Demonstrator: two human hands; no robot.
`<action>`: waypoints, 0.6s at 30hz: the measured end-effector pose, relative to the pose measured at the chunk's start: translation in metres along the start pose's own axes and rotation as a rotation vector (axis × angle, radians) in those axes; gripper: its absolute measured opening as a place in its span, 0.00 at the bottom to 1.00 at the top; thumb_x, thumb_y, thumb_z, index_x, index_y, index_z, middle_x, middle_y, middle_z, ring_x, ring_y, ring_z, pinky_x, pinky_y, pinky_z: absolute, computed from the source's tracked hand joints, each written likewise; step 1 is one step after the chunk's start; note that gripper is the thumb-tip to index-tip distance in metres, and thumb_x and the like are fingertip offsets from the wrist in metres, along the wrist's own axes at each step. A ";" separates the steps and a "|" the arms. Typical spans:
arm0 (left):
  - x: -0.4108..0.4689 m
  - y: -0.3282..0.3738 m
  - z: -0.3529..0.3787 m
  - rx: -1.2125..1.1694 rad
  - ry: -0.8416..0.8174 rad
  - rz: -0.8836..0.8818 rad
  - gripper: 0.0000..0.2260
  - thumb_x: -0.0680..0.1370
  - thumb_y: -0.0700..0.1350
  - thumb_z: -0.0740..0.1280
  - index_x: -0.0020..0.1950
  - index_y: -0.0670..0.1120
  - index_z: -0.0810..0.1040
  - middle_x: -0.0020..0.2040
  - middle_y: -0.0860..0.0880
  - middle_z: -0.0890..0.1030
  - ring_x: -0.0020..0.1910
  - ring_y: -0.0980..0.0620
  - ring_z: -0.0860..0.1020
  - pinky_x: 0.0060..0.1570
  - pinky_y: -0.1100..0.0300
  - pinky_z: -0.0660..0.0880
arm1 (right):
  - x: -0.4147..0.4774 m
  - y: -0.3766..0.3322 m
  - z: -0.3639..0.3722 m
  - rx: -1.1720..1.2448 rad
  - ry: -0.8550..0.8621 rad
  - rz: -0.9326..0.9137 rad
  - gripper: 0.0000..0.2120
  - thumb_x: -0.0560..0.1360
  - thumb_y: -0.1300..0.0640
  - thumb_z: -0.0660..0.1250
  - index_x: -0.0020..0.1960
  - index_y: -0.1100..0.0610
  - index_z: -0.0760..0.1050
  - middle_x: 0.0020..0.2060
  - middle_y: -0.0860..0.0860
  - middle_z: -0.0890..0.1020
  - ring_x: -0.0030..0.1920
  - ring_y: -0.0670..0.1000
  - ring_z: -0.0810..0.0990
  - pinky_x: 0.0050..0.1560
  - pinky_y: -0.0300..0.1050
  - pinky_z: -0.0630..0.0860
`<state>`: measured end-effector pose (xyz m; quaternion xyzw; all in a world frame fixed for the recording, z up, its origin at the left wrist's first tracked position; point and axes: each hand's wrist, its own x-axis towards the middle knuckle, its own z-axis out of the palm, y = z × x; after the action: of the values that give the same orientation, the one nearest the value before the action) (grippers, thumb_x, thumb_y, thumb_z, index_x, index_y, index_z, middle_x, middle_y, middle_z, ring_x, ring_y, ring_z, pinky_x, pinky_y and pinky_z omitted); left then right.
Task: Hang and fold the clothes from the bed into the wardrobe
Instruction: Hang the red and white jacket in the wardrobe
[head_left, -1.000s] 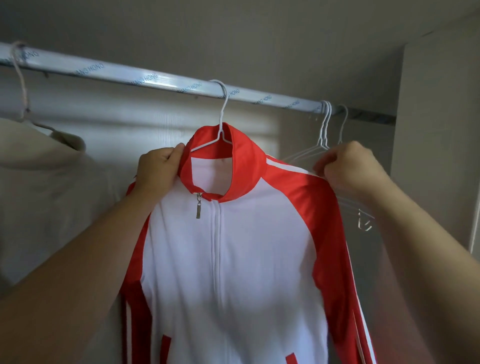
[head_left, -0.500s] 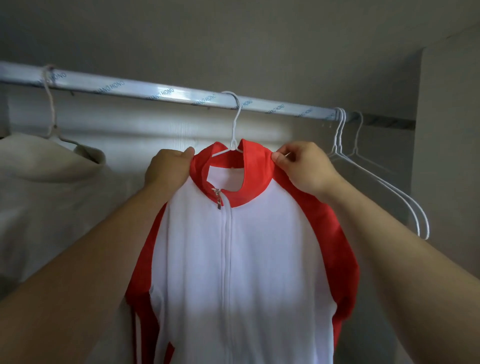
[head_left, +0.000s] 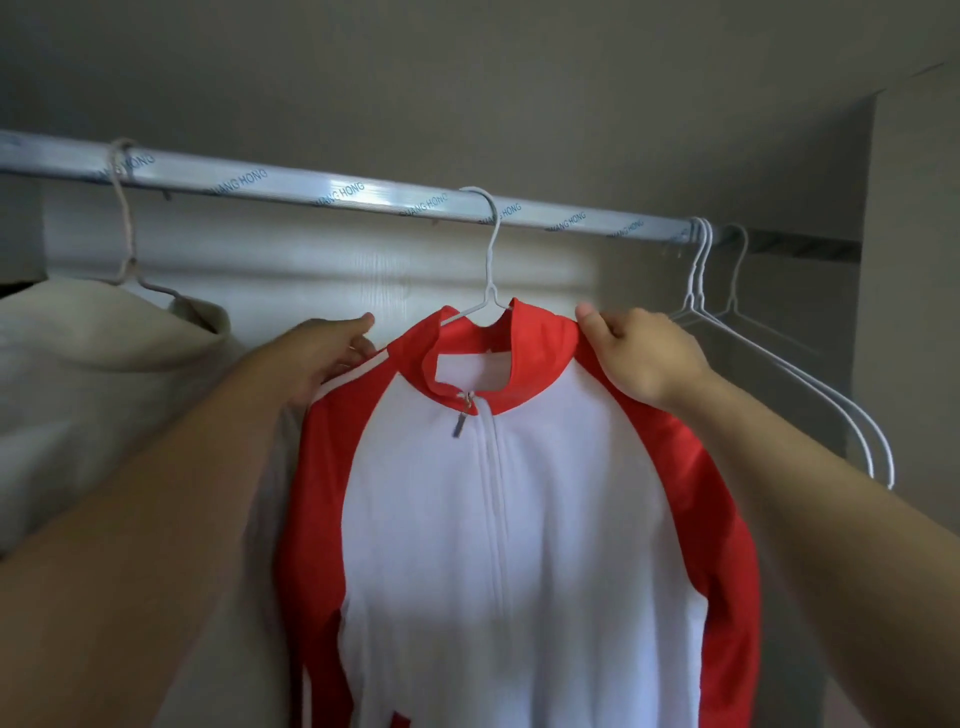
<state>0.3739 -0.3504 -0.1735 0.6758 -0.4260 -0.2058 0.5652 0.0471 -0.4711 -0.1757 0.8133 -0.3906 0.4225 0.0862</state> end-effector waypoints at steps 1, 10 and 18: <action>0.003 -0.010 -0.003 -0.060 0.091 0.045 0.21 0.77 0.58 0.69 0.31 0.46 0.82 0.37 0.44 0.83 0.34 0.48 0.80 0.40 0.57 0.76 | -0.005 0.004 0.003 -0.016 0.027 -0.026 0.28 0.81 0.35 0.44 0.34 0.52 0.68 0.30 0.46 0.72 0.38 0.58 0.71 0.42 0.48 0.66; 0.003 -0.051 0.006 -0.054 0.330 0.086 0.22 0.72 0.68 0.68 0.39 0.49 0.81 0.36 0.52 0.83 0.41 0.48 0.82 0.41 0.57 0.77 | -0.019 0.014 0.005 -0.087 0.099 -0.121 0.28 0.81 0.35 0.41 0.44 0.51 0.72 0.41 0.54 0.80 0.45 0.63 0.78 0.43 0.50 0.68; -0.027 -0.005 0.040 0.607 0.579 0.552 0.29 0.83 0.56 0.47 0.40 0.41 0.80 0.39 0.43 0.81 0.40 0.40 0.78 0.49 0.50 0.76 | -0.028 0.009 0.001 0.021 0.111 -0.094 0.18 0.83 0.42 0.49 0.41 0.51 0.66 0.40 0.55 0.78 0.44 0.64 0.77 0.41 0.49 0.66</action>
<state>0.3302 -0.3522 -0.1942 0.7011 -0.4552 0.2807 0.4716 0.0316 -0.4620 -0.1990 0.8069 -0.3420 0.4667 0.1188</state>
